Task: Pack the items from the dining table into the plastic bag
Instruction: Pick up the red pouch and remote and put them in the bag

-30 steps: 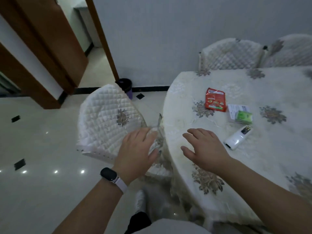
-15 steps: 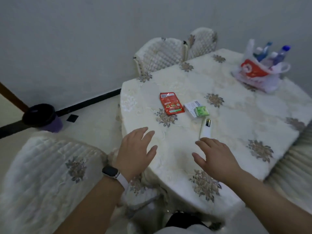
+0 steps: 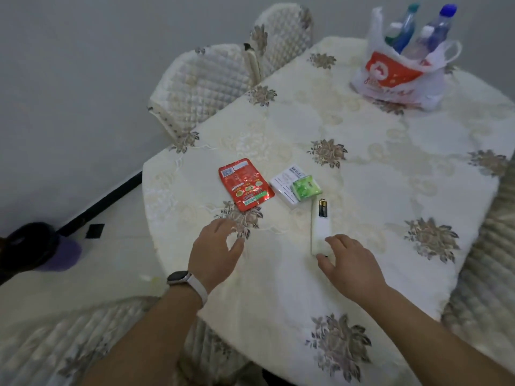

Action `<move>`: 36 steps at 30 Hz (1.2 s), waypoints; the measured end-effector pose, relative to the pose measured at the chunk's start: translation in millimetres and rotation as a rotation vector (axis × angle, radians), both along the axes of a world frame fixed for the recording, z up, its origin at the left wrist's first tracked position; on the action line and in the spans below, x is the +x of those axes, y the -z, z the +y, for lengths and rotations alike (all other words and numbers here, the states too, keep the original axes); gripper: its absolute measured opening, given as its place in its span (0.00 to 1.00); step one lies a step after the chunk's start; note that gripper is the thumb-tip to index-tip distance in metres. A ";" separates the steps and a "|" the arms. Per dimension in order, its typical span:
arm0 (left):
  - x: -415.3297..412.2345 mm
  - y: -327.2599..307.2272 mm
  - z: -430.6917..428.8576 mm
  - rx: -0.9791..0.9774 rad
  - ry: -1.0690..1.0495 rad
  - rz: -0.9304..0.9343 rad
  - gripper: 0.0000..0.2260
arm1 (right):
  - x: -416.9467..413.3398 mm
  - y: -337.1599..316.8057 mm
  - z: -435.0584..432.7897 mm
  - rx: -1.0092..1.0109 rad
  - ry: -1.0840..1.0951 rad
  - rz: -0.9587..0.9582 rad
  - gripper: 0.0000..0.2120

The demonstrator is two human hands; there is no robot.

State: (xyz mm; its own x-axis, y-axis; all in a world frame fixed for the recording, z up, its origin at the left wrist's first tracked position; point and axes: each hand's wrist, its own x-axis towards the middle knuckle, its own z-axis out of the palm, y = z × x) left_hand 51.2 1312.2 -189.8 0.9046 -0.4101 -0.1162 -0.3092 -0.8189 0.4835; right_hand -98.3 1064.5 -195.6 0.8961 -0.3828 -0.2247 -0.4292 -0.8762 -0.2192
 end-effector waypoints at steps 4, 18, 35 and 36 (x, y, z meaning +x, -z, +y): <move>44.3 14.8 -33.1 -0.040 -0.131 0.174 0.12 | 32.8 27.1 -28.3 0.125 0.163 0.042 0.25; 148.5 74.1 -101.4 0.038 -0.588 0.309 0.46 | 91.1 58.1 -47.4 0.223 0.339 0.021 0.36; 122.2 51.3 -102.1 -0.480 -0.736 0.515 0.09 | 57.9 26.6 -36.7 0.863 0.699 -0.145 0.17; 114.9 47.7 -95.1 -0.503 -0.730 0.531 0.08 | 51.8 22.7 -32.5 0.914 0.729 -0.163 0.16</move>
State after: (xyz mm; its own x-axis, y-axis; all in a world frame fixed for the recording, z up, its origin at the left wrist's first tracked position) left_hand 166.0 1217.0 -237.4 0.8349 0.1063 -0.5401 0.5351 -0.3870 0.7509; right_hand -46.5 1031.9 -218.4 0.5755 -0.5726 -0.5839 -0.6721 0.0755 -0.7366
